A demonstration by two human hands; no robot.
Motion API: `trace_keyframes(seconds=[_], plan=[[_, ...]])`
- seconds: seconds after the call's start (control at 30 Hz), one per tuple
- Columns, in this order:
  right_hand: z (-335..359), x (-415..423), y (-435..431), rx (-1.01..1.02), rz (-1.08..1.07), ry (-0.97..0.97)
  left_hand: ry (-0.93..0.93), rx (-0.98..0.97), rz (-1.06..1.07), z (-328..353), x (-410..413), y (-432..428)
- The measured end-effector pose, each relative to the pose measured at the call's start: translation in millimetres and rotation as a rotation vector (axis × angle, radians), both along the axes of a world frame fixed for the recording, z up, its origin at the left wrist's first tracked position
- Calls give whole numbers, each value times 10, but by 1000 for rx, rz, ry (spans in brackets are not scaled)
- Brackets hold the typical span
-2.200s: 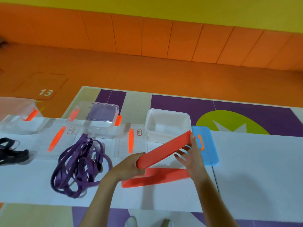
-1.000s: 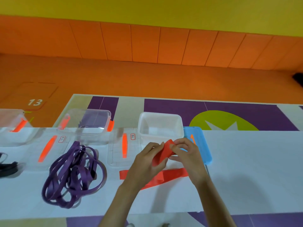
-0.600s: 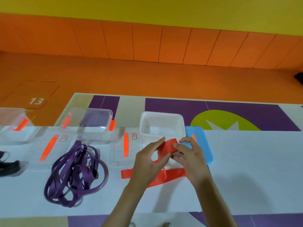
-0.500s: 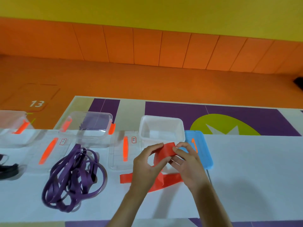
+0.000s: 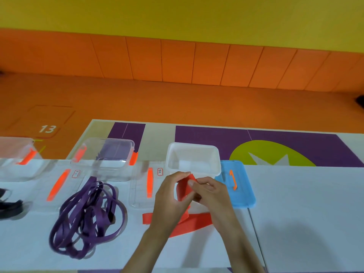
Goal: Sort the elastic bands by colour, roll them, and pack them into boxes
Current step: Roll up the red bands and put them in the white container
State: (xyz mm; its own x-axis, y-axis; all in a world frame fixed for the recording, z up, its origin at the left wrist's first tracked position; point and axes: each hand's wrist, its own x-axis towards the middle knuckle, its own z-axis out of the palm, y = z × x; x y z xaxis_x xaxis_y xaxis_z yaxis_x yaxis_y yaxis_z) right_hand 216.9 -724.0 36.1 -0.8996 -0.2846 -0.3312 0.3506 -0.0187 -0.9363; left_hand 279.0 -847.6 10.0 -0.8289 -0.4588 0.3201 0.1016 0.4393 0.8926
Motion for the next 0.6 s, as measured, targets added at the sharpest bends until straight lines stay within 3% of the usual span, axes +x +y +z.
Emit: trace_keyframes(seconds=[0.13, 0.27, 0.4, 0.6], plan=[[-16, -3, -9, -118, -76, -51, 44, -17, 8, -35, -12, 11], [36, -53, 56, -161, -24, -94, 60, 148, -2, -87, -4, -69], [42, -34, 50, -269, 36, -152, 77, 190, -17, -46, -39, -92], [48, -72, 59, -93, 108, -52, 43, 35, 7, 56, -16, -163]])
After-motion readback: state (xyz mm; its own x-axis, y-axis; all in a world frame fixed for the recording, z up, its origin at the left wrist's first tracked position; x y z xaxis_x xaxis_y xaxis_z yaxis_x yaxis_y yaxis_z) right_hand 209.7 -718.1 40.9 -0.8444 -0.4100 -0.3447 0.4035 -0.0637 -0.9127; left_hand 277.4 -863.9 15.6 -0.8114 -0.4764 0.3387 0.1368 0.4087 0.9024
